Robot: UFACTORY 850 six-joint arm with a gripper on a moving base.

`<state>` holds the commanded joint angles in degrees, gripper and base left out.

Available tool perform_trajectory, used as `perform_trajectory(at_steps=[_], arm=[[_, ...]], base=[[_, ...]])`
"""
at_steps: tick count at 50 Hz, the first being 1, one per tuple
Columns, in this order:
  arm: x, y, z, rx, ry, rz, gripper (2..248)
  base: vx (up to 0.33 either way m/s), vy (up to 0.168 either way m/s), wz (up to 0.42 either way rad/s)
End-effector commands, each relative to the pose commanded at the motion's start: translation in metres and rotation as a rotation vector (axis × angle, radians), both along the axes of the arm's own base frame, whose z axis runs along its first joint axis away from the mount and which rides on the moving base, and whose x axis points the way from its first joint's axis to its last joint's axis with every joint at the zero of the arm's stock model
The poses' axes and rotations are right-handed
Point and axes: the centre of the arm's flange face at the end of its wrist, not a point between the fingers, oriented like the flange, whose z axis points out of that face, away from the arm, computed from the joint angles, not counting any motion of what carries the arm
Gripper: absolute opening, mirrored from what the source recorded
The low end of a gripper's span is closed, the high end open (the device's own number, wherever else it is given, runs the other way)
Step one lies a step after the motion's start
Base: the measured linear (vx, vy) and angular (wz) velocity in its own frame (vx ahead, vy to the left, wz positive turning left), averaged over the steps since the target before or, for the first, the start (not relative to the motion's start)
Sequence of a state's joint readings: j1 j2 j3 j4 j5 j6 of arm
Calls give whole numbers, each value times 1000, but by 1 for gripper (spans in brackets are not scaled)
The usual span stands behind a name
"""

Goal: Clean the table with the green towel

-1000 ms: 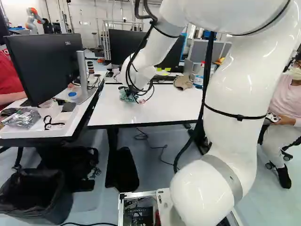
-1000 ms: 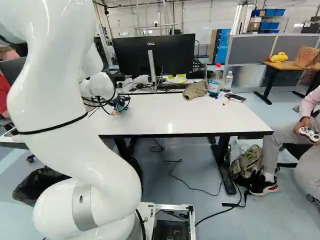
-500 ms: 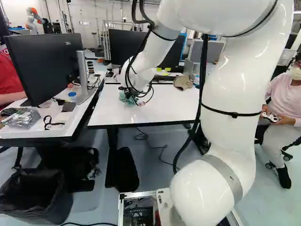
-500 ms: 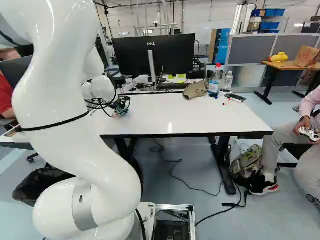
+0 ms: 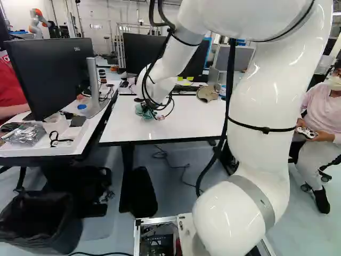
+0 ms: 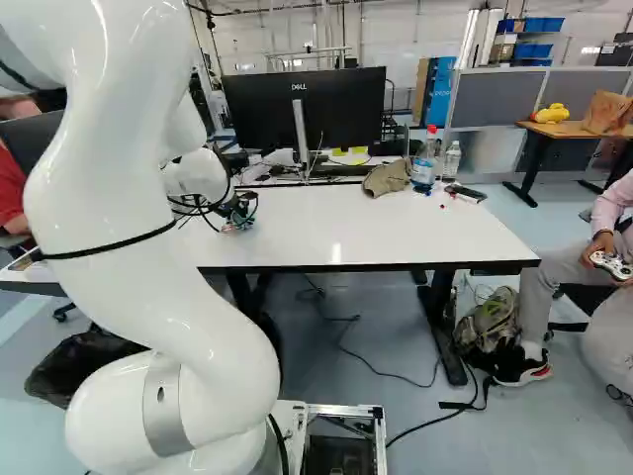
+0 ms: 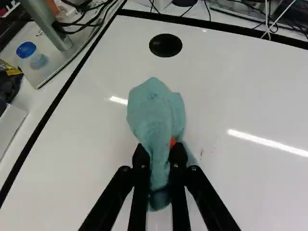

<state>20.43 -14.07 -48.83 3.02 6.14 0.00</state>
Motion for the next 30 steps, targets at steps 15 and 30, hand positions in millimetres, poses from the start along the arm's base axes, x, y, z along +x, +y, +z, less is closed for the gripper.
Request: perform_trajectory(at_steps=[15,30], arm=[[-2,-1,-2,-8,25,1,48],[-2,-1,-2,-11,35,1,48]], base=[[0,0,0],[0,0,0]])
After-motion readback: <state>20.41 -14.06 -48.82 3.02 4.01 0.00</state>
